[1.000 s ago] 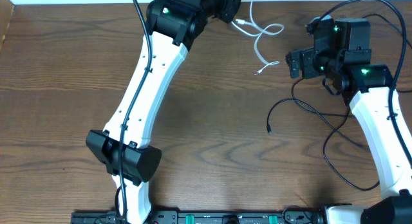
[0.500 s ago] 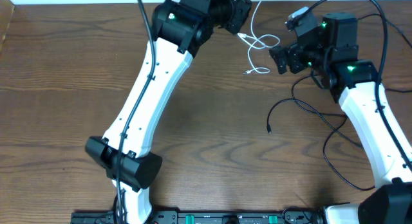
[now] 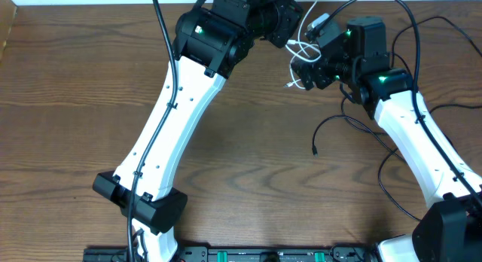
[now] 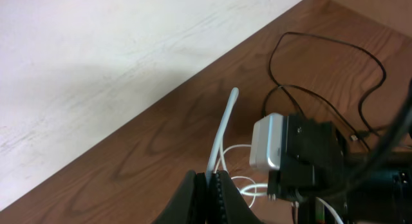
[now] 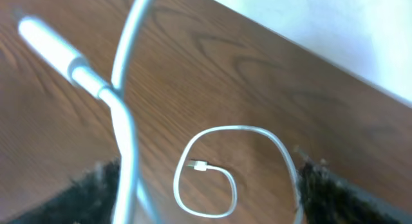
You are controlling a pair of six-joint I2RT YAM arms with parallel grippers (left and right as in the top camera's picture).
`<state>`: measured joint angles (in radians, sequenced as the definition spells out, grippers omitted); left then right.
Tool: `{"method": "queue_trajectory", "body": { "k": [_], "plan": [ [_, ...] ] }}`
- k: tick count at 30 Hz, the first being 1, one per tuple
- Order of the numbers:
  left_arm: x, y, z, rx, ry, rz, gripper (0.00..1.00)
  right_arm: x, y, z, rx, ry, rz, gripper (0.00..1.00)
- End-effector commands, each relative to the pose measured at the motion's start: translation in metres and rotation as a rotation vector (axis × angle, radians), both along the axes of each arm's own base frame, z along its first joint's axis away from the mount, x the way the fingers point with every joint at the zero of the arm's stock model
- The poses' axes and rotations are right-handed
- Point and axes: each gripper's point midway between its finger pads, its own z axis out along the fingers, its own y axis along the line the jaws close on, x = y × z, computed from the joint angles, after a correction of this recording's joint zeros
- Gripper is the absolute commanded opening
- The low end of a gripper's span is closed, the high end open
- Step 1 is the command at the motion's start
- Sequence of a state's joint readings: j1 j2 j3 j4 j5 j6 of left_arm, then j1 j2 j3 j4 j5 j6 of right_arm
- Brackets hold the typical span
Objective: Untangle cables
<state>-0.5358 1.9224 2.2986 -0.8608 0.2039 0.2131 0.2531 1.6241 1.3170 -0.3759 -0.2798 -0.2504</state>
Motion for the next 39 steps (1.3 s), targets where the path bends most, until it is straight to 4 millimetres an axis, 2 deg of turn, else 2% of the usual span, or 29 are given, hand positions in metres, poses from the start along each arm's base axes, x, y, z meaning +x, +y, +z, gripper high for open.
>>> {"method": "queue_trajectory", "body": {
  "k": [1,2,3,4,6,9,12,14,17,20,26,27,30,32,36,38,39],
  "plan": [
    [-0.006,0.003,0.013,-0.014,-0.022,-0.004,0.08,0.0,0.003,0.002,0.003,-0.006,0.012,0.37],
    [-0.006,0.003,0.013,-0.014,-0.022,-0.004,0.15,0.0,0.003,0.002,0.003,-0.006,0.012,0.22],
    [-0.006,0.003,0.013,-0.014,-0.022,-0.004,0.17,0.0,0.003,0.002,0.003,-0.006,0.012,0.13],
    [-0.006,0.003,0.013,-0.014,-0.022,-0.004,0.26,0.0,0.003,0.002,0.003,-0.006,0.011,0.01],
    [-0.006,0.003,0.013,-0.014,-0.022,-0.004,0.36,0.0,0.003,0.002,0.003,-0.006,0.011,0.01],
    [-0.006,0.004,0.013,-0.012,-0.019,-0.003,0.64,0.0,0.003,0.002,0.003,-0.006,0.011,0.01],
    [-0.002,0.009,0.012,0.003,-0.029,0.027,0.76,0.004,-0.006,0.001,-0.017,-0.007,-0.045,0.01],
    [0.006,0.021,0.012,0.043,-0.052,0.101,0.79,0.009,-0.018,-0.001,-0.047,-0.011,-0.117,0.01],
    [0.015,0.037,0.011,0.093,-0.075,0.187,0.8,0.015,-0.031,0.0,-0.07,-0.021,-0.194,0.01],
    [0.021,0.054,0.007,0.144,-0.083,0.265,0.8,0.023,-0.053,0.003,-0.076,-0.031,-0.301,0.01],
    [0.044,0.099,-0.02,0.203,-0.013,0.365,0.8,0.03,-0.116,0.022,-0.027,-0.019,-0.491,0.01],
    [0.052,0.113,-0.031,0.22,0.016,0.392,0.8,0.028,-0.136,0.031,-0.03,-0.015,-0.532,0.01],
    [0.065,0.134,-0.05,0.24,0.057,0.438,0.8,0.019,-0.174,0.057,-0.048,-0.037,-0.614,0.01],
    [0.074,0.146,-0.064,0.247,0.087,0.465,0.8,0.001,-0.219,0.105,-0.125,-0.107,-0.727,0.01],
    [0.08,0.15,-0.076,0.259,0.108,0.473,0.8,-0.042,-0.282,0.179,-0.242,-0.207,-0.942,0.01],
    [0.079,0.148,-0.076,0.255,0.11,0.465,0.8,-0.063,-0.308,0.203,-0.244,-0.226,-1.018,0.01],
    [0.079,0.146,-0.076,0.246,0.114,0.453,0.8,-0.069,-0.315,0.206,-0.244,-0.225,-1.038,0.01]
  ]
}}
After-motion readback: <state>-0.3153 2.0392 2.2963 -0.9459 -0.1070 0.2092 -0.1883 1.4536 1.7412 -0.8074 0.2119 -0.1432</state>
